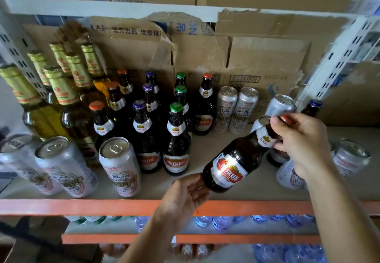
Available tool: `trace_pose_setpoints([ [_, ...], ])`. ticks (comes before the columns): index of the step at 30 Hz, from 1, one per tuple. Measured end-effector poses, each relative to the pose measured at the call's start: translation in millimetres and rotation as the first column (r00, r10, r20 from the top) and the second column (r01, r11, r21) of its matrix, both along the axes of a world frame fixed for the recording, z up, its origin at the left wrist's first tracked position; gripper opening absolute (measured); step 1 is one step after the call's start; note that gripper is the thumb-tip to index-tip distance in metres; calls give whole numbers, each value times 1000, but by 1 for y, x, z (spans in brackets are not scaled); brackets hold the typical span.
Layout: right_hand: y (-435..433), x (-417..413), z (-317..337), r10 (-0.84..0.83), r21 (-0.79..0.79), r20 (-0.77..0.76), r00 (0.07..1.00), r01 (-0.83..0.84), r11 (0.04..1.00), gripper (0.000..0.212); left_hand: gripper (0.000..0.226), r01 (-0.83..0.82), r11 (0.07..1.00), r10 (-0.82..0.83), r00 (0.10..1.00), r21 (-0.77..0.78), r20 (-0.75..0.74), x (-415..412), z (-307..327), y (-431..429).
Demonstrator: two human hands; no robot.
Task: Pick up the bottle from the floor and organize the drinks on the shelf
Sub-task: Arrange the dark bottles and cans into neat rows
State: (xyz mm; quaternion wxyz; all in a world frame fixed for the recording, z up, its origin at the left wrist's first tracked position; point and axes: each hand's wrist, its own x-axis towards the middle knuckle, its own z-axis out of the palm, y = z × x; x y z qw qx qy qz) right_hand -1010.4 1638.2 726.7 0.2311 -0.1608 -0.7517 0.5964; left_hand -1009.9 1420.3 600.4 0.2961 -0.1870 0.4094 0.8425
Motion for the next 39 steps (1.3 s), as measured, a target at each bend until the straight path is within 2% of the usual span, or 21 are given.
trace_pose_setpoints([
  [6, -8, -18, -4, 66, -71, 26, 997, -64, 995, 2, 20, -76, 997, 76, 997, 19, 22, 1, 0, -15],
  [10, -16, -32, -8, 103, -28, 18, 995, -102, 994, 16, 24, -116, 993, 114, 992, 26, 49, 1, -1, -14],
  [12, -17, -40, -8, 116, -2, 19, 993, -116, 993, 19, 24, -125, 992, 123, 991, 34, 57, 1, -2, -12],
  [15, -19, -51, -5, 113, 42, 1, 994, -113, 993, 11, 22, -132, 990, 128, 990, 55, 66, -2, -2, -7],
  [19, -23, -66, -1, 111, 107, -16, 994, -109, 988, 13, 26, -139, 988, 136, 989, 71, 49, -8, -3, 1],
  [22, -26, -77, 2, 141, 147, -33, 990, -134, 980, 3, 28, -138, 988, 136, 990, 65, 35, -14, -3, 9],
  [27, -25, -99, 2, 129, 231, -65, 990, -111, 967, 4, 30, -147, 986, 145, 989, 78, 32, -25, -5, 25],
  [30, -27, -108, 2, 127, 300, -84, 988, -97, 949, 19, 31, -184, 979, 182, 983, 86, 35, -34, -7, 34],
  [35, -32, -121, 2, 211, 398, -104, 972, -153, 904, 11, 27, -329, 942, 326, 944, 73, 49, -50, -4, 56],
  [39, -39, -129, 2, 235, 476, -96, 967, -162, 864, 7, 24, -373, 927, 371, 927, 32, 46, -58, -1, 67],
])
